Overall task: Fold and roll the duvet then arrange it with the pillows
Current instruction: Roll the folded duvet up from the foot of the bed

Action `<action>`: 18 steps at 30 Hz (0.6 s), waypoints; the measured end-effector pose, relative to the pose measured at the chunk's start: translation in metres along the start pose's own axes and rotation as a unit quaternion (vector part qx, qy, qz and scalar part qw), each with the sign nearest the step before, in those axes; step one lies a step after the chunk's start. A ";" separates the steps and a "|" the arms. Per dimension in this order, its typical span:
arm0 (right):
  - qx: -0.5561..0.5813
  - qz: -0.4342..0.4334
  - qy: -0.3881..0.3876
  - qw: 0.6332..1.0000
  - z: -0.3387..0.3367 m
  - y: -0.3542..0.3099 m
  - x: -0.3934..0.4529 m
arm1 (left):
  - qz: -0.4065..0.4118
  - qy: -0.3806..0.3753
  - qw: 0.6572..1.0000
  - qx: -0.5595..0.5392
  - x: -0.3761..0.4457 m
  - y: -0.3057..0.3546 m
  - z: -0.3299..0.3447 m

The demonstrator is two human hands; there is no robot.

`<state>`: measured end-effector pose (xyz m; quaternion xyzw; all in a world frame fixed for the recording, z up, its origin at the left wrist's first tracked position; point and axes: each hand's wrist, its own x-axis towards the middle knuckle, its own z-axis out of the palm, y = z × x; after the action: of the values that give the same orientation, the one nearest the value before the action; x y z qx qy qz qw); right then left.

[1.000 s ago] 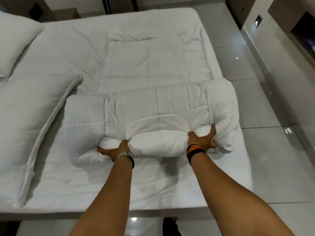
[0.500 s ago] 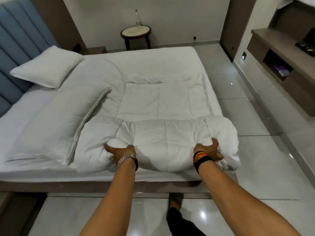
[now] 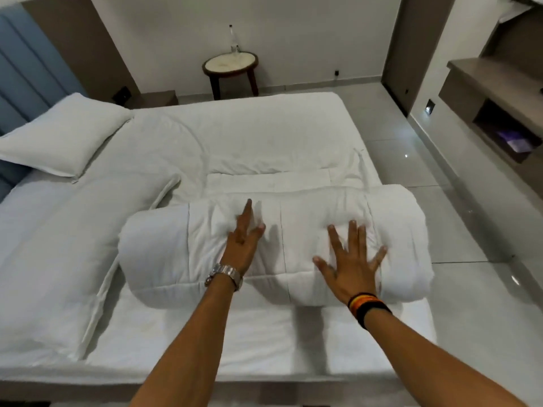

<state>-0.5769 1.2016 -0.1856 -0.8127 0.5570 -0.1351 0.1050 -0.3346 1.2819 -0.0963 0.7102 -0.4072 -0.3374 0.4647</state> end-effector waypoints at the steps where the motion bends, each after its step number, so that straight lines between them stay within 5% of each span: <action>1: -0.022 0.018 -0.015 0.999 0.012 0.004 0.019 | 0.020 0.012 0.997 0.071 0.018 -0.014 0.007; 4: -0.065 0.078 -0.070 0.992 0.032 0.014 0.081 | 0.111 0.115 0.927 0.340 0.045 -0.052 0.022; 9: -0.042 0.108 -0.155 0.981 0.057 0.024 0.144 | -0.003 0.112 0.860 0.499 0.077 -0.121 0.038; 12: 0.007 0.072 -0.095 0.993 0.050 0.024 0.147 | -0.084 0.062 0.879 0.465 0.117 -0.120 0.032; 14: 0.067 0.071 0.015 0.995 0.040 0.021 0.115 | -0.099 0.107 0.891 0.429 0.117 -0.116 0.026; 16: 0.136 0.198 0.067 0.968 0.035 0.018 0.070 | -0.170 0.253 0.891 0.336 0.099 -0.110 0.019; 18: 0.266 0.421 0.037 0.867 0.038 0.014 0.039 | -0.328 0.387 0.845 0.169 0.070 -0.116 0.016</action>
<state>-0.5631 1.1615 -0.2216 -0.4369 0.7928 -0.2506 0.3432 -0.2866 1.2407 -0.2171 0.9429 0.0115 -0.0941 0.3192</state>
